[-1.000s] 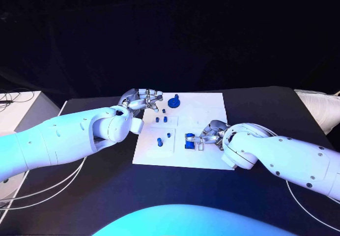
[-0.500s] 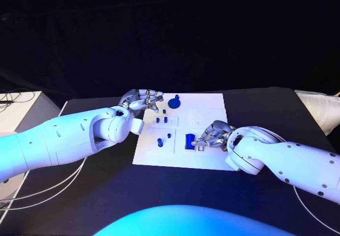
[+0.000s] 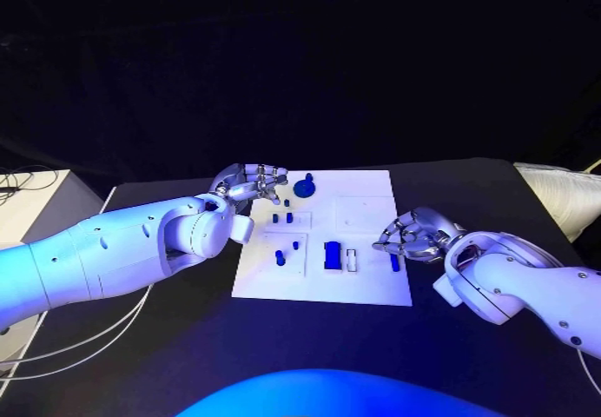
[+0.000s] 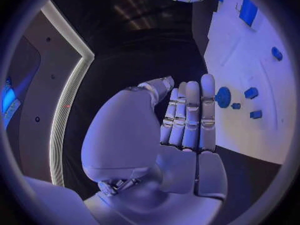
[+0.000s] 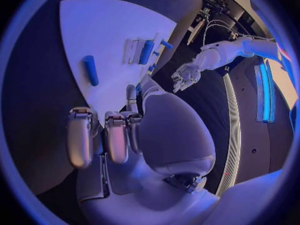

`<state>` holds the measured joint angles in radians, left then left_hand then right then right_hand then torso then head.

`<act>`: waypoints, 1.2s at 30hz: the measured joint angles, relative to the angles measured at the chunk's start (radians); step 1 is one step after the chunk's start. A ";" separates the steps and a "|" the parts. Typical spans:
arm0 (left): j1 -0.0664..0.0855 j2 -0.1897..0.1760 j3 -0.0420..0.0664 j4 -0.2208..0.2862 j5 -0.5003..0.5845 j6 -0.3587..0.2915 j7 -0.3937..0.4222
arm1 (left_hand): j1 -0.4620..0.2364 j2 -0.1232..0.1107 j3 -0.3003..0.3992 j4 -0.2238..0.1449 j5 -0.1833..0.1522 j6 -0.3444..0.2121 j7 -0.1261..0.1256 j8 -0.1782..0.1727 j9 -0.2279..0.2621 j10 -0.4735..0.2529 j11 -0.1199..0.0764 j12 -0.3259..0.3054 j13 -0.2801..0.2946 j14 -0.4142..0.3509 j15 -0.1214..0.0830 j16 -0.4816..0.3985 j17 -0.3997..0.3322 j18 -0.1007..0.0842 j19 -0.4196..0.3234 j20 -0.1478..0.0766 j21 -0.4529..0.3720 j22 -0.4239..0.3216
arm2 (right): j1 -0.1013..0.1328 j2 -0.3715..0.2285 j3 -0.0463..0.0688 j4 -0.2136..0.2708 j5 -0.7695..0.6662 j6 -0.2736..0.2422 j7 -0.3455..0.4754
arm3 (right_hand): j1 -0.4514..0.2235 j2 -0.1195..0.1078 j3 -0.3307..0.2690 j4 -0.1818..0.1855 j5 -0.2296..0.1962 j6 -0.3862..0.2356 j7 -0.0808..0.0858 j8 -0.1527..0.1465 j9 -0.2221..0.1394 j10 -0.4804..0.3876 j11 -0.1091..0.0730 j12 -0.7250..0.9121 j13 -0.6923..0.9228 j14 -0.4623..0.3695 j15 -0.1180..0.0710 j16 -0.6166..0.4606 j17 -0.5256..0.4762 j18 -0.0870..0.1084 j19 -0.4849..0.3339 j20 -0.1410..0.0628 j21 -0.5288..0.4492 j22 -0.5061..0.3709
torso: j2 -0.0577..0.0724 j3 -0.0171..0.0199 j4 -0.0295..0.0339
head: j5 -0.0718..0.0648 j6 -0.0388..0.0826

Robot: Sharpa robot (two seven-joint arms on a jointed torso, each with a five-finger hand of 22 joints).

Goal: Assemble the parts on the task board

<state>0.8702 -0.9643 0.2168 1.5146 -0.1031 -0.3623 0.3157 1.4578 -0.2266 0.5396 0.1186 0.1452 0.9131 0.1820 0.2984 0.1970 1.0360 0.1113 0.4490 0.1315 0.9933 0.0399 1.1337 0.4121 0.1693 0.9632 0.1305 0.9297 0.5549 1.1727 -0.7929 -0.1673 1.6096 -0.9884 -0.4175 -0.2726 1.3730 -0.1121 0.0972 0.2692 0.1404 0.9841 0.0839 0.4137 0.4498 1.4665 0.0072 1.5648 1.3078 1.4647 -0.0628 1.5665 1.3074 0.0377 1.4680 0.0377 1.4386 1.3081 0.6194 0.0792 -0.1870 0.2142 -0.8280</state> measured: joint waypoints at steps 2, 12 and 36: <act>0.000 0.001 0.000 0.000 0.000 0.001 0.000 | 0.000 0.000 0.000 0.000 0.000 0.000 0.000 0.000 0.000 -0.001 0.001 0.000 0.000 0.000 0.000 0.000 0.000 0.000 0.000 0.000 0.000 0.000 | 0.000 -0.018 0.000 0.002 -0.002 0.000 0.006 | 0.000 0.000 0.004 0.004 -0.001 0.000 0.000 0.000 -0.001 0.000 0.000 0.000 0.000 0.000 0.000 0.000 0.000 0.000 0.000 0.000 0.002 0.000 | 0.000 0.0012 -0.0022 | 0.000 0.001; 0.000 0.005 0.000 -0.005 0.000 0.006 0.001 | 0.000 0.000 0.000 0.000 0.000 0.000 0.000 0.000 0.000 -0.001 0.001 0.000 0.000 0.000 0.000 0.000 0.000 0.000 0.000 0.000 0.000 0.000 | -0.018 -0.087 -0.001 0.003 -0.080 0.008 -0.026 | -0.023 -0.023 0.005 0.014 -0.005 0.012 -0.003 -0.004 -0.007 0.000 0.000 0.000 0.000 0.000 0.000 0.000 0.000 0.000 0.000 0.000 0.011 0.000 | -0.002 0.0085 -0.0152 | -0.001 0.003; -0.002 0.006 0.000 -0.007 0.000 0.011 0.000 | 0.000 0.000 0.000 0.000 0.000 0.000 0.000 0.000 0.000 -0.001 0.001 0.000 0.001 0.000 0.000 0.000 0.000 0.000 0.000 0.000 0.000 0.000 | -0.049 0.002 -0.001 -0.037 -0.195 0.013 -0.207 | -0.092 -0.059 -0.003 0.022 -0.007 0.030 -0.009 -0.004 -0.011 0.000 0.000 0.000 0.000 0.000 0.000 0.000 0.000 0.000 0.000 0.000 0.011 0.000 | -0.002 0.0084 -0.0179 | -0.004 -0.008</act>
<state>0.8684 -0.9583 0.2166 1.5073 -0.1031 -0.3513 0.3161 1.4578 -0.2266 0.5396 0.1186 0.1452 0.9131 0.1820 0.2984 0.1970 1.0347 0.1126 0.4490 0.1321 0.9933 0.0399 1.1337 0.4118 0.1693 0.9633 0.1305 0.9297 0.5550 1.1238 -0.7912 -0.1684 1.5729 -1.1832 -0.4047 -0.4799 1.2813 -0.1709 0.0941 0.2915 0.1332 1.0144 0.0753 0.4099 0.4389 1.4664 0.0071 1.5648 1.3074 1.4647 -0.0628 1.5665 1.3074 0.0378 1.4679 0.0378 1.4491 1.3076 0.6178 0.0876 -0.2049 0.2098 -0.8360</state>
